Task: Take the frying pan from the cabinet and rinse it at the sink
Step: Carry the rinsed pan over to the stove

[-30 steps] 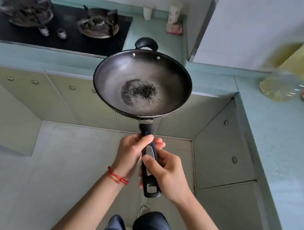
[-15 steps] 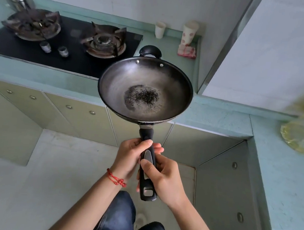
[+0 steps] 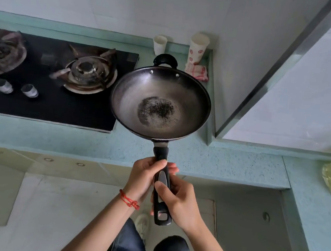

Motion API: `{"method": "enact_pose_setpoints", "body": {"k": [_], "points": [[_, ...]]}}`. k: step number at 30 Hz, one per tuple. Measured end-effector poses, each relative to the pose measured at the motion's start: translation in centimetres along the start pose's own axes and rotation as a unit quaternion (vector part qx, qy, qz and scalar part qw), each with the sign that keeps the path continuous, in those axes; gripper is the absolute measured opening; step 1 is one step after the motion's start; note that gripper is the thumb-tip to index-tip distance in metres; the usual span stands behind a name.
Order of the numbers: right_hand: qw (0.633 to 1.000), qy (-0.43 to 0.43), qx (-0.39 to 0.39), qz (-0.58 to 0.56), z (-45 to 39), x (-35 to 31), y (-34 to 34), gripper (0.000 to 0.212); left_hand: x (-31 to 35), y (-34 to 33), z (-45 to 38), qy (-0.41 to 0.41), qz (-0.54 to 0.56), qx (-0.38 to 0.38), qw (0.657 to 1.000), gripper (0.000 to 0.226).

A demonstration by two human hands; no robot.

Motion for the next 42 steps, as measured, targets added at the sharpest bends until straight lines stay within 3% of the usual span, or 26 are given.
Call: {"method": "enact_pose_setpoints", "body": {"k": [17, 24, 30, 42], "points": [[0.999, -0.024, -0.035, 0.020, -10.8, 1.4, 3.7, 0.043, 0.5, -2.2, -10.6, 0.008, 0.020, 0.051, 0.998, 0.020], [0.998, -0.014, -0.058, 0.013, -13.0, 2.1, 4.9, 0.036, -0.1, -2.5, -13.2, 0.010, 0.026, 0.062, 0.998, 0.021], [0.996, -0.019, -0.089, 0.006, -13.7, 3.2, 6.5, 0.012, -1.2, -3.0, -14.6, 0.011, -0.018, 0.058, 0.998, 0.017], [0.994, -0.045, -0.102, -0.006, -14.0, 4.9, 9.0, 0.012, -3.1, -4.0, -15.8, 0.017, -0.055, 0.084, 0.995, 0.014]]}}
Point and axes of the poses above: each hand's wrist, its own z-axis away from the middle knuckle, its own y-axis out of the back of the hand, x = y × z, the point moved 6 cm from there along -z, towards the middle knuckle, and after that the axes turned 15 degrees about z, right-handed, at the moved point
